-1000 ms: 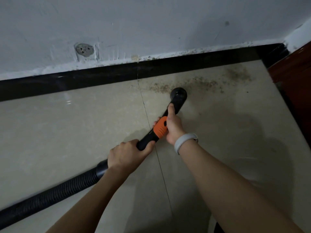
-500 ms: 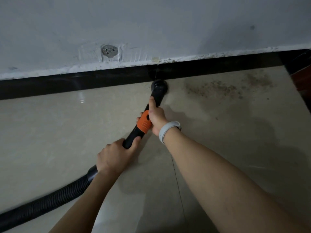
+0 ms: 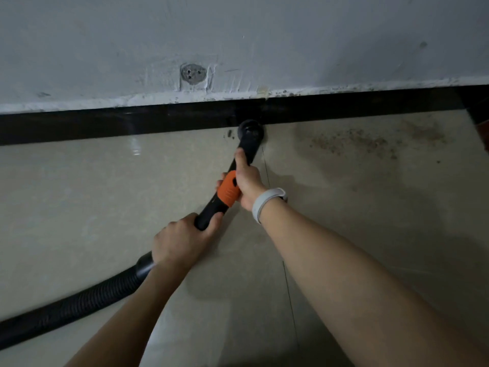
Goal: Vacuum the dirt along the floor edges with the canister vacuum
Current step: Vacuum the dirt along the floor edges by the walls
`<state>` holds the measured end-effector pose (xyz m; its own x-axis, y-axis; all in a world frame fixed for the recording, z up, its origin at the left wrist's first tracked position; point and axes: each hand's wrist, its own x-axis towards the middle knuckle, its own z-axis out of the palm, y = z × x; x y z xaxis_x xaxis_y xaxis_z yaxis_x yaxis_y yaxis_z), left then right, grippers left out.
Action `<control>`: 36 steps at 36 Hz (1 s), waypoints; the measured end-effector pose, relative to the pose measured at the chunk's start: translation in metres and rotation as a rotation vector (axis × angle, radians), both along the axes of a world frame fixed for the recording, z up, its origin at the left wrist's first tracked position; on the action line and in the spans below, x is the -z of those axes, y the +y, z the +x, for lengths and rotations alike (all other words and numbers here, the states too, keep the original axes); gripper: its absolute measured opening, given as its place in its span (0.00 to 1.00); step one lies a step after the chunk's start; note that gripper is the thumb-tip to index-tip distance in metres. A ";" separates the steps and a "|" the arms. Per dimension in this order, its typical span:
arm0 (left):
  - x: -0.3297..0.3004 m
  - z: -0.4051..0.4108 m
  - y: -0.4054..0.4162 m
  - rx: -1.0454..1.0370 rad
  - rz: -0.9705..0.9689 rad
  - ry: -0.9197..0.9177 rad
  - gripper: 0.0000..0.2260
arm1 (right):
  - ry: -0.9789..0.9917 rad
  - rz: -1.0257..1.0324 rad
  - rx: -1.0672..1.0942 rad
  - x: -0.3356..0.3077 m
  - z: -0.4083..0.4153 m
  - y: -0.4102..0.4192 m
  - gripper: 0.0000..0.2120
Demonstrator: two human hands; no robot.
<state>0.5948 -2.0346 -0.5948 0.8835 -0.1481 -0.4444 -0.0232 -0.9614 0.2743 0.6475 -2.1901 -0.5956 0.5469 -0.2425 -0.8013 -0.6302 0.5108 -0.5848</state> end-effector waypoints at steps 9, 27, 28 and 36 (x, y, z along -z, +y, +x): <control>-0.007 0.005 -0.046 0.156 0.006 0.001 0.24 | 0.014 -0.044 0.211 0.003 -0.010 -0.045 0.23; -0.010 -0.015 0.066 -0.268 -0.101 -0.234 0.21 | 0.065 -0.377 -0.179 -0.024 0.023 0.101 0.33; -0.011 -0.014 0.068 -0.284 -0.098 -0.265 0.21 | 0.084 -0.403 -0.224 -0.029 0.027 0.104 0.32; -0.009 0.000 0.074 -0.304 -0.097 -0.254 0.23 | 0.174 -0.490 -0.322 -0.026 0.047 0.109 0.29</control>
<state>0.5950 -1.9603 -0.5858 0.9734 0.1065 -0.2027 0.1794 -0.9048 0.3861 0.6941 -2.0814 -0.5695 0.5251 -0.4495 -0.7226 -0.8158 -0.0240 -0.5778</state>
